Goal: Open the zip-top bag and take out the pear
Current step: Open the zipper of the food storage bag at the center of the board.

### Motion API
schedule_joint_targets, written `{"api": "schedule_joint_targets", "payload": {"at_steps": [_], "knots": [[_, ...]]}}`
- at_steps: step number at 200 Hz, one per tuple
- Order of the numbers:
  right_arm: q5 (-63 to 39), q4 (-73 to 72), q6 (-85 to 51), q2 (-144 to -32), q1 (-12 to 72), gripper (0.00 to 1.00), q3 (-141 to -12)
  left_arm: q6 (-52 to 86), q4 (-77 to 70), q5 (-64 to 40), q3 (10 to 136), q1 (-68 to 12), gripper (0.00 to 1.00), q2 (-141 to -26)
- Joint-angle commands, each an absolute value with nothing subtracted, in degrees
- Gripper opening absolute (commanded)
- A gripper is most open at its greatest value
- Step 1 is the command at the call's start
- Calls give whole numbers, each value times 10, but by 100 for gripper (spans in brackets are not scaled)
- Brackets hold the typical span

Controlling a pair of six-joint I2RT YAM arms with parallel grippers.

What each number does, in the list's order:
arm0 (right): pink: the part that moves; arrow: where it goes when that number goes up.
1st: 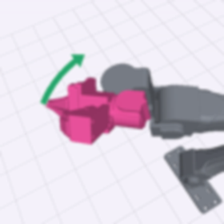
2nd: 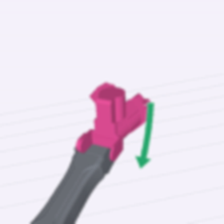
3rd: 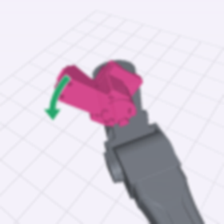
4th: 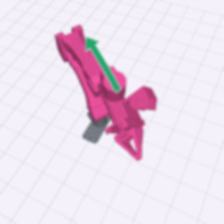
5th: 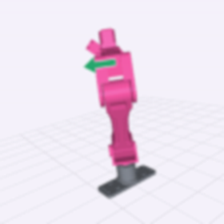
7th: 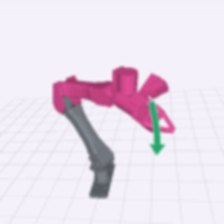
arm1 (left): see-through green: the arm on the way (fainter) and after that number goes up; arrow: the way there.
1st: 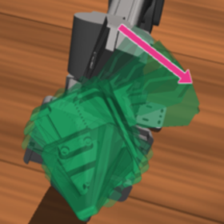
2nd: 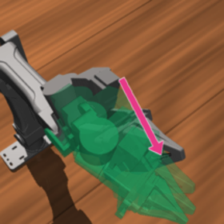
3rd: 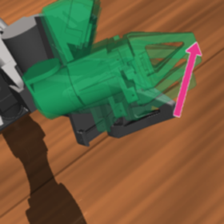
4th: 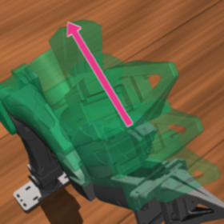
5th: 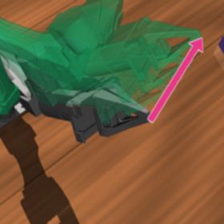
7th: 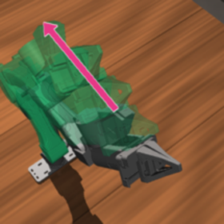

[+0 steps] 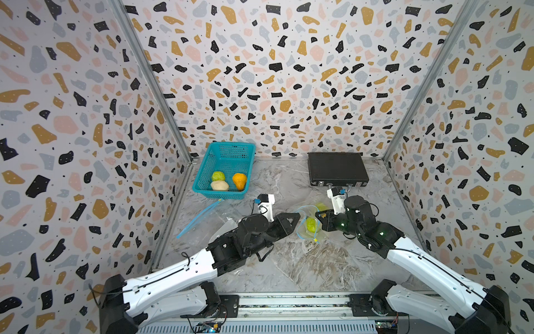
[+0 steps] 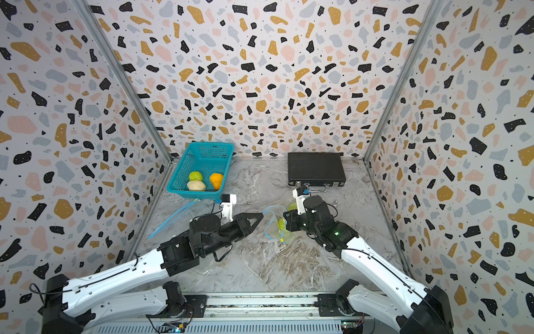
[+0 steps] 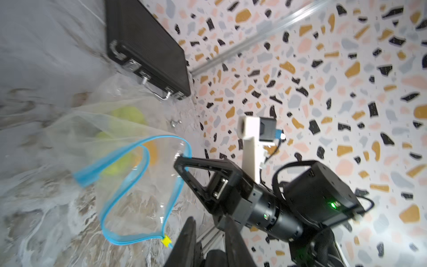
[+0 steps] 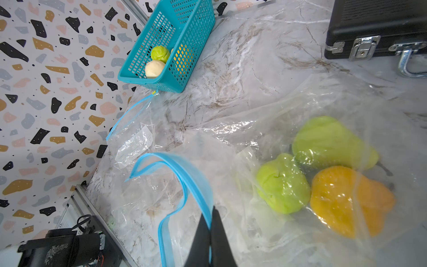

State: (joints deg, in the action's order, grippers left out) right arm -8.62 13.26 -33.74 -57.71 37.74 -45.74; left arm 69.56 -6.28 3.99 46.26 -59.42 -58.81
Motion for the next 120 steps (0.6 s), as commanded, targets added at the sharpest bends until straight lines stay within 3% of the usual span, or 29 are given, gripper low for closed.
{"api": "schedule_joint_targets", "payload": {"at_steps": [1, 37, 120], "knots": [[-74, 133, -330, -563, 376, 0, -461, 704, -127, -38, 462, -603, 19, -646], [-71, 132, -334, -555, 376, 0, -457, 737, -196, -55, 468, -614, 16, -722], [-71, 132, -341, -535, 377, 0, -446, 699, -129, 25, 490, -612, 14, -788]]}}
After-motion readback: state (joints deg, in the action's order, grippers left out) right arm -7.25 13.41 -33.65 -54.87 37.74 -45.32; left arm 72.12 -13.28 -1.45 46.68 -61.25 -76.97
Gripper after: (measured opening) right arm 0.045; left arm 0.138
